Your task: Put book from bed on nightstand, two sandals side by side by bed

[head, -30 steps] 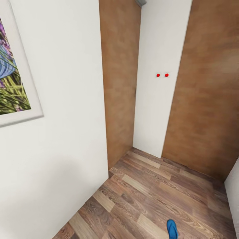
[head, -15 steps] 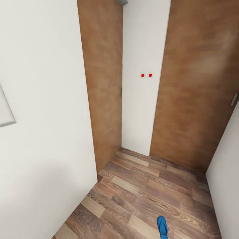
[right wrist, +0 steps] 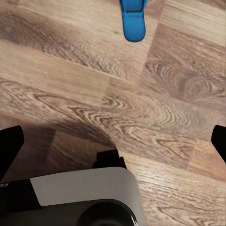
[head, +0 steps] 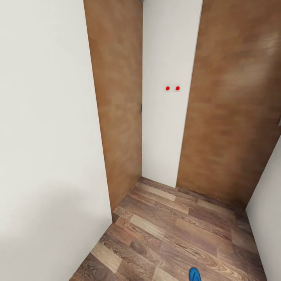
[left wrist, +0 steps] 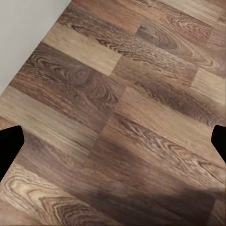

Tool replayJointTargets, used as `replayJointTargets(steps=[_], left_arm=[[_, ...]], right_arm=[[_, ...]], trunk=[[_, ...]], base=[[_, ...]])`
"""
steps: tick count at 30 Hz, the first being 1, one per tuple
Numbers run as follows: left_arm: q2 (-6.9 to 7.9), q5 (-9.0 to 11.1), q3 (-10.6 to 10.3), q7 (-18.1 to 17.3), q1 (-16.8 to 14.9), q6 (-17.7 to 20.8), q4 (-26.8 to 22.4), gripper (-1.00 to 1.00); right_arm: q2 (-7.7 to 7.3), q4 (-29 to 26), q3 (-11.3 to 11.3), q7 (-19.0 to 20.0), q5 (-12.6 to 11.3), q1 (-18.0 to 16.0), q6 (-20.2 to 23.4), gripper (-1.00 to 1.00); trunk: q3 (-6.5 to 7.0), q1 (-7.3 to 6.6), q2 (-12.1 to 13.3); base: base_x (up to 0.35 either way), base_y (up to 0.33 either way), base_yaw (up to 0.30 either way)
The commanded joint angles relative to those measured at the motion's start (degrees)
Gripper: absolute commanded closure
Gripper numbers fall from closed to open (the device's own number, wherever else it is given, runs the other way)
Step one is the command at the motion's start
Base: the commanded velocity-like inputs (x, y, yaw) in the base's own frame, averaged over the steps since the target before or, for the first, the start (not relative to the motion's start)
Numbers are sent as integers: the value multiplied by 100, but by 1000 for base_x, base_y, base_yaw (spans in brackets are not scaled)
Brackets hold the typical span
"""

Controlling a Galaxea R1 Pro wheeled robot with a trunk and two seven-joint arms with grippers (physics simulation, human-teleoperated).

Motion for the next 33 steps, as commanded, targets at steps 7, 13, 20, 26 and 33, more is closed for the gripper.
replayJointTargets(steps=[7, 13, 20, 26, 33], left_arm=[[0, 4, -2, 0, 1, -10, -5, -100], [0, 4, -2, -1, 1, -10, -4, -100], [0, 3, -2, -2, 1, -10, -4, -100], [0, 1, -8, 1, 1, -12, -7, -100], [0, 4, -4, 3, 1, -4, -4, -100]], right_arm=[[2, 0, -9, -5, 0, -1, -15, -100], [2, 0, -9, -5, 0, -1, -15, -100], [2, 0, -9, -5, 0, -1, -15, -100], [2, 0, -9, -5, 0, -1, -15, -100], [2, 0, -9, -5, 0, -1, -15, -100]], trunk=[[-4, 2, -2], [-4, 2, -2], [-4, 2, -2], [-4, 2, -2], [-4, 2, -2]], base=[[139, 2, -1], [283, 0, 0], [256, 0, 0], [46, 0, 0], [168, 0, 0]])
